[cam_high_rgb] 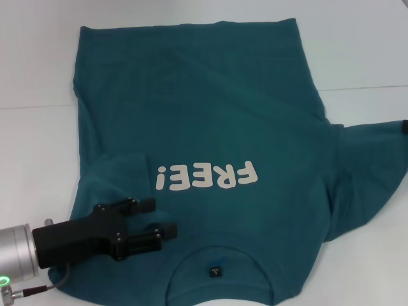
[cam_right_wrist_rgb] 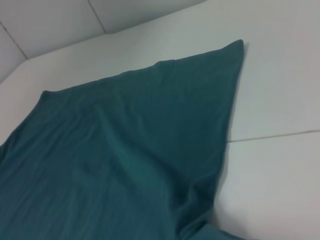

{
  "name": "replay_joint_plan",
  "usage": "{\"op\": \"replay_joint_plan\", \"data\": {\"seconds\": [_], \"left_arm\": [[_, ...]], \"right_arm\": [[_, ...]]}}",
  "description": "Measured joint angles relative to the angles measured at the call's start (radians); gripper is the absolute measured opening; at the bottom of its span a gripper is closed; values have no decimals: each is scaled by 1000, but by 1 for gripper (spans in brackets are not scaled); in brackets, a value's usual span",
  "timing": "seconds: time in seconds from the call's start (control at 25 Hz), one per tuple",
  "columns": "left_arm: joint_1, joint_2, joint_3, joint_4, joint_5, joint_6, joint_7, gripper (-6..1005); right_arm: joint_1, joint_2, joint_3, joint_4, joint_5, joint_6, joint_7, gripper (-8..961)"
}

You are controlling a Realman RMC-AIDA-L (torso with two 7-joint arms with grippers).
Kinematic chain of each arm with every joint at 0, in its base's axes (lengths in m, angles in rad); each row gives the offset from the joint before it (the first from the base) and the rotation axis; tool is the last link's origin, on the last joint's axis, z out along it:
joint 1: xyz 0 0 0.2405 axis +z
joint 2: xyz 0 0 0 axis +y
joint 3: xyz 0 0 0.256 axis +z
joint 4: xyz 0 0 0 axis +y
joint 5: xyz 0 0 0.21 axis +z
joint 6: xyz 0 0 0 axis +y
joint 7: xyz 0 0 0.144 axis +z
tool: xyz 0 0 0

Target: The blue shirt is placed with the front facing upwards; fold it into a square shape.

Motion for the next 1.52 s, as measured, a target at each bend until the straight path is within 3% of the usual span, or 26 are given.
{"op": "replay_joint_plan", "data": {"seconds": [1.52], "left_arm": [[-11,0,0,-15,-10,-5,-11,859]], "right_arm": [[49,5,8,-115,-17,-110,51,10]]}}
